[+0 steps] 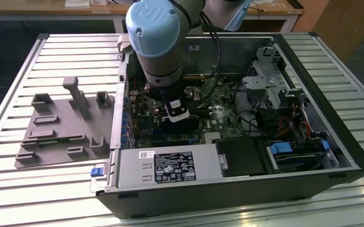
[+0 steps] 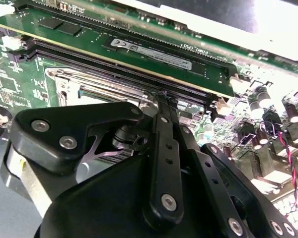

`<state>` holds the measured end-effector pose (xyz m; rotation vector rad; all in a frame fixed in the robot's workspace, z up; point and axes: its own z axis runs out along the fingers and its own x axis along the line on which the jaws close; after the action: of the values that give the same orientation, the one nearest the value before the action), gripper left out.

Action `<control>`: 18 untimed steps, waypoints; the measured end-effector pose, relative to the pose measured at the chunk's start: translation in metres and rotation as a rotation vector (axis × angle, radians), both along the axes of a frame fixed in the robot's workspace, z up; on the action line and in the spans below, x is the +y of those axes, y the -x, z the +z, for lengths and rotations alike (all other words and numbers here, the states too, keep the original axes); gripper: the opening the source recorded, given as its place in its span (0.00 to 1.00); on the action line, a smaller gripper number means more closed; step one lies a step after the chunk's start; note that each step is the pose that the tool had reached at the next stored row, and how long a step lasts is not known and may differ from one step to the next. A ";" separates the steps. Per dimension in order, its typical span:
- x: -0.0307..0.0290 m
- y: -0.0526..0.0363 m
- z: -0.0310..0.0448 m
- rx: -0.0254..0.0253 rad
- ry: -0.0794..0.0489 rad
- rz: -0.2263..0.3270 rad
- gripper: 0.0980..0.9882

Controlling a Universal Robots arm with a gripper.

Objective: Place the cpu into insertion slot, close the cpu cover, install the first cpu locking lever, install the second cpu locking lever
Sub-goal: 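Install the second cpu locking lever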

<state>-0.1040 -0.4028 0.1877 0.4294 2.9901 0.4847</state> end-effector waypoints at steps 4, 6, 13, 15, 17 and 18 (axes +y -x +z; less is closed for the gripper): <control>0.0001 0.0001 -0.0003 -0.0001 0.000 0.000 0.00; 0.0001 0.0001 -0.0003 -0.0001 0.000 0.000 0.00; 0.0002 0.0001 0.0068 -0.0003 0.000 0.000 0.00; 0.0002 0.0001 0.0068 -0.0004 -0.001 0.000 0.00; 0.0001 0.0001 0.0069 -0.0002 0.000 0.000 0.00; 0.0001 0.0001 0.0069 -0.0002 0.000 0.000 0.00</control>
<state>-0.1041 -0.4027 0.1947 0.4295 2.9899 0.4850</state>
